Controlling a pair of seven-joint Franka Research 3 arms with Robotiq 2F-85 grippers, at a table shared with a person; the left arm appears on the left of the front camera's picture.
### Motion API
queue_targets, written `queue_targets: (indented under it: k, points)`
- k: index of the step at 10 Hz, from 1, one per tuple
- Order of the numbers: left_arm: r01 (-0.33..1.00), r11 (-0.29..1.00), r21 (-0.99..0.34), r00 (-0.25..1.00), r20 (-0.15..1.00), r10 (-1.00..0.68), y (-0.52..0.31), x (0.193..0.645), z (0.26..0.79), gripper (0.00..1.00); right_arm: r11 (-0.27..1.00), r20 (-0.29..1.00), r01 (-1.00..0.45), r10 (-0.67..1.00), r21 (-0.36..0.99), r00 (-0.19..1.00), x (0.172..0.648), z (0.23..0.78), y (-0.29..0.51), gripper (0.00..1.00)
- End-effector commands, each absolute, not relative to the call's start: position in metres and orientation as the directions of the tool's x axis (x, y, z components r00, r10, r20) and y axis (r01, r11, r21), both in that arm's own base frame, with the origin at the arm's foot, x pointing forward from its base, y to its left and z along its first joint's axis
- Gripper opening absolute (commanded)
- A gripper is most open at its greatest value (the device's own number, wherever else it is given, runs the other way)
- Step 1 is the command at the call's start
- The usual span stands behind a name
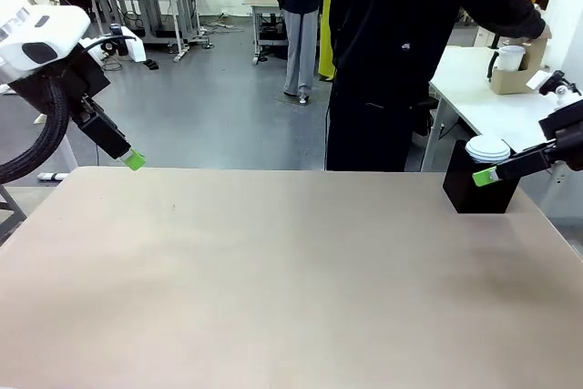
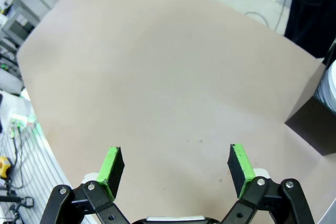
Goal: Pour a drink into a cup and package it in a carrier.
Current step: Insert the held 600 ml Paper Cup into the Cup Carrier.
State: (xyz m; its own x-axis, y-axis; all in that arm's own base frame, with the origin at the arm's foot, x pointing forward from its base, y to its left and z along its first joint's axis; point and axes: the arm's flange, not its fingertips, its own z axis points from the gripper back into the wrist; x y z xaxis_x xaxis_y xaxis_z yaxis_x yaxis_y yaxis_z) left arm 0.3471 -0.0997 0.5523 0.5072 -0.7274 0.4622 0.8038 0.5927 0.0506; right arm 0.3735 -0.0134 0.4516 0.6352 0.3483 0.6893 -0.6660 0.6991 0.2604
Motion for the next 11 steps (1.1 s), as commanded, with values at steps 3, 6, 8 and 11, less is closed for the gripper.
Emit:
queue_targets:
  k: [3,6,8,11]
  points:
    - [0.792,0.608,0.058,0.524,0.447,-0.725,-0.0995,0.3472,0.5542,1.00,0.712,0.681,-0.652,0.343,0.260,0.647,0.3722,0.4516,-0.0134,1.00]
    - [0.792,0.608,0.058,0.524,0.447,-0.725,-0.0995,0.3472,0.5542,1.00,0.712,0.681,-0.652,0.343,0.260,0.647,0.3722,0.4516,-0.0134,1.00]
    - [0.792,0.608,0.058,0.524,0.447,-0.725,-0.0995,0.3472,0.5542,1.00,0.712,0.681,-0.652,0.343,0.260,0.647,0.3722,0.4516,-0.0134,1.00]
    - [0.792,0.608,0.058,0.524,0.447,-0.725,-0.0995,0.3472,0.5542,1.00,0.712,0.681,-0.652,0.343,0.260,0.647,0.3722,0.4516,-0.0134,1.00]
